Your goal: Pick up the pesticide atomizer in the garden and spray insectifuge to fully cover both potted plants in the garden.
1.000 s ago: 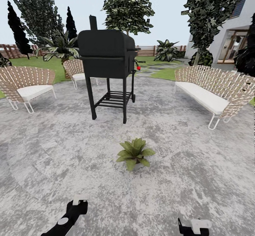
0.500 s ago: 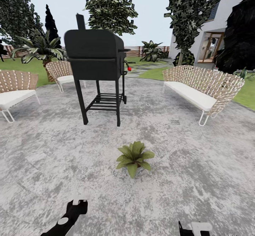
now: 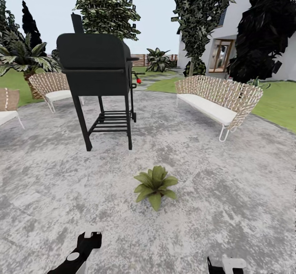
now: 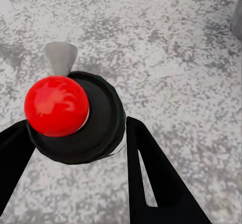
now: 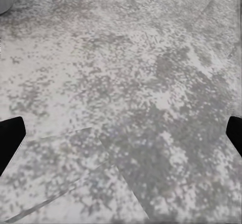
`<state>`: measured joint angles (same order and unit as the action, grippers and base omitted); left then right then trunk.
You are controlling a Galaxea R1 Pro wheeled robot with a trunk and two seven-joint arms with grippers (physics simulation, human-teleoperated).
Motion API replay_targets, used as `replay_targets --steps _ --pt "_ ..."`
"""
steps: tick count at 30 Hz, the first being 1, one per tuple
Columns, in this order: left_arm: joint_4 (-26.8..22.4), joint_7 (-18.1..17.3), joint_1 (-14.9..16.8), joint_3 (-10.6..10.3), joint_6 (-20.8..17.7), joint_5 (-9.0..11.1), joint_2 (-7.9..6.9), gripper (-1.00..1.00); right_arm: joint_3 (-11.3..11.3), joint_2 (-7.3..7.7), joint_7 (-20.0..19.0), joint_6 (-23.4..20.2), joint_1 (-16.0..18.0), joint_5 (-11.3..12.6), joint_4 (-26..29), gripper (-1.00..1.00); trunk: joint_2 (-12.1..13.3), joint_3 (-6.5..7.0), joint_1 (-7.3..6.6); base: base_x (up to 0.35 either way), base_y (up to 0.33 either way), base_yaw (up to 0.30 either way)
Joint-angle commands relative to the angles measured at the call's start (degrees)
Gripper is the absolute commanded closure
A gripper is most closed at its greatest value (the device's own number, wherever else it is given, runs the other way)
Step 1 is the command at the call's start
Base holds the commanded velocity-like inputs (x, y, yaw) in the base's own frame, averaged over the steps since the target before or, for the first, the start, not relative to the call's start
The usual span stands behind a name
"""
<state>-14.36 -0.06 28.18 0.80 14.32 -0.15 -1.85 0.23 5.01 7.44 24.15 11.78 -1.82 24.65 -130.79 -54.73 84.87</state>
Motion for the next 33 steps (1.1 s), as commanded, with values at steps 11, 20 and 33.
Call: replay_targets --steps 11,20,33 --pt "0.03 -0.03 -0.04 0.08 0.18 -0.02 0.00 1.00 0.03 0.00 0.24 0.15 0.06 -0.20 -0.04 -1.00 -0.02 -0.05 0.00 0.088 0.315 -0.260" --pt "0.03 -0.03 -0.01 0.08 0.18 -0.02 0.00 1.00 0.03 0.00 0.21 0.15 0.03 -0.20 -0.04 -1.00 -0.02 -0.05 0.00 0.088 0.315 -0.260" --pt "-0.06 -0.03 0.03 0.08 0.18 -0.02 0.00 1.00 0.03 0.00 0.21 0.17 0.06 -0.20 -0.04 -1.00 -0.02 -0.05 0.00 0.090 0.315 -0.260"
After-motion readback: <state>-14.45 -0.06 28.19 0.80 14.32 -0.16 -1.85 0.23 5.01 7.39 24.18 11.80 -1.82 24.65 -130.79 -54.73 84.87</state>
